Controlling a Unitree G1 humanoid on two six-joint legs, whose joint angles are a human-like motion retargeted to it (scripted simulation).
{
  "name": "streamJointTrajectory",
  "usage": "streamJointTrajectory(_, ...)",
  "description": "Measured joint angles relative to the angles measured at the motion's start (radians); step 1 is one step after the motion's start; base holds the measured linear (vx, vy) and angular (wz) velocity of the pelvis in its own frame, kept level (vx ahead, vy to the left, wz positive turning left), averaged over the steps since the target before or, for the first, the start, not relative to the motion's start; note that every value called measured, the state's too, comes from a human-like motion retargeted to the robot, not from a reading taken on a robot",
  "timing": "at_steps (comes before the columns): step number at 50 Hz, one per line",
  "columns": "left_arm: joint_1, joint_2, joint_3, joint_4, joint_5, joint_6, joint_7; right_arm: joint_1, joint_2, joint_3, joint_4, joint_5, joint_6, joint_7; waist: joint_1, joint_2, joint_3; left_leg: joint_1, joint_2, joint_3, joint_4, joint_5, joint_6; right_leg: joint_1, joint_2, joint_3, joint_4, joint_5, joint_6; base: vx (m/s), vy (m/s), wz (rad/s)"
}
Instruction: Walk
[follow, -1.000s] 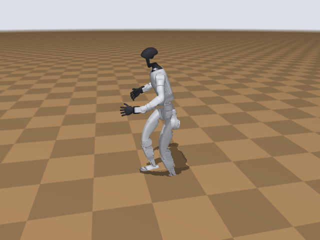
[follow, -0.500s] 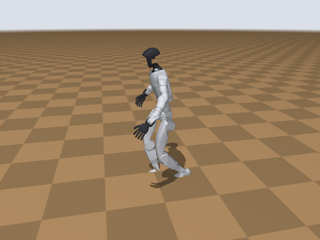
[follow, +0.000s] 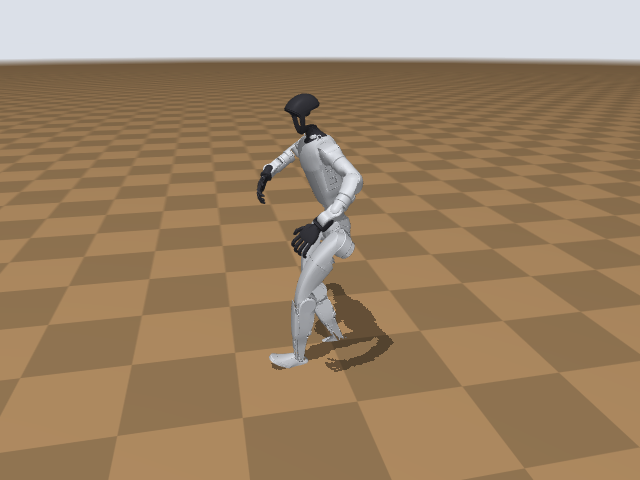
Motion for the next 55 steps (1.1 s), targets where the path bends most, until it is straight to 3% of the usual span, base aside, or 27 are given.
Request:
streamJointTrajectory(12,0.010,0.002,0.008,0.013,0.069,-0.005,0.055,-0.055,0.051,0.134,0.148,-0.272,-0.031,-0.022,0.017,-0.039,-0.011,0.033,-0.007,-0.032,0.135,0.033,0.017,0.078,-0.017,0.089,0.042,-0.081,-0.005,0.25,0.06,-0.35)
streamJointTrajectory(20,0.077,-0.126,-0.028,0.034,0.131,-0.006,0.069,-0.091,0.178,0.244,0.287,-0.411,-0.056,-0.051,0.018,-0.069,-0.009,0.101,-0.042,-0.003,0.182,-0.025,0.064,0.105,-0.075,0.138,0.125,-0.106,0.015,0.22,0.11,-0.36)
streamJointTrajectory(22,0.113,-0.168,-0.031,0.018,0.153,-0.011,0.079,-0.133,0.232,0.294,0.335,-0.448,-0.082,-0.086,0.013,-0.104,0.010,0.191,-0.081,0.012,0.084,-0.010,0.085,0.145,-0.122,0.150,0.117,-0.099,0.030,0.23,0.12,-0.38)
streamJointTrajectory(27,0.209,-0.297,-0.082,-0.032,0.170,-0.028,0.097,-0.098,0.338,0.310,0.325,-0.485,-0.118,-0.156,-0.002,-0.135,0.029,0.220,-0.124,0.046,0.146,-0.072,0.122,0.114,-0.200,0.145,0.275,-0.093,0.058,0.18,0.12,-0.36)
streamJointTrajectory(32,0.296,-0.409,-0.127,-0.079,0.193,-0.050,0.158,-0.036,0.432,0.316,0.302,-0.527,-0.176,-0.261,-0.017,-0.174,0.064,0.315,-0.201,0.068,0.104,-0.095,0.162,0.090,-0.311,0.160,0.432,-0.024,0.098,0.20,0.13,-0.28)
streamJointTrajectory(39,0.346,-0.512,-0.163,-0.083,0.252,-0.091,0.333,0.031,0.534,0.315,0.323,-0.602,-0.248,-0.470,-0.049,-0.175,0.115,0.451,-0.281,0.055,0.012,-0.111,0.190,-0.006,-0.437,0.175,0.606,-0.061,0.062,0.20,0.12,-0.17)
streamJointTrajectory(43,0.350,-0.537,-0.178,-0.075,0.283,-0.108,0.425,0.049,0.564,0.320,0.346,-0.643,-0.275,-0.586,-0.072,-0.154,0.135,0.512,-0.305,0.029,-0.030,-0.116,0.191,-0.056,-0.448,0.193,0.618,-0.088,0.039,0.17,0.09,-0.04)
streamJointTrajectory(55,0.330,-0.518,-0.250,-0.101,0.349,-0.180,0.629,0.068,0.552,0.388,0.384,-0.765,-0.327,-0.901,-0.103,-0.054,0.177,0.599,-0.313,-0.062,-0.062,-0.149,0.189,-0.111,-0.299,0.332,0.489,-0.134,0.018,0.12,0.05,0.07)
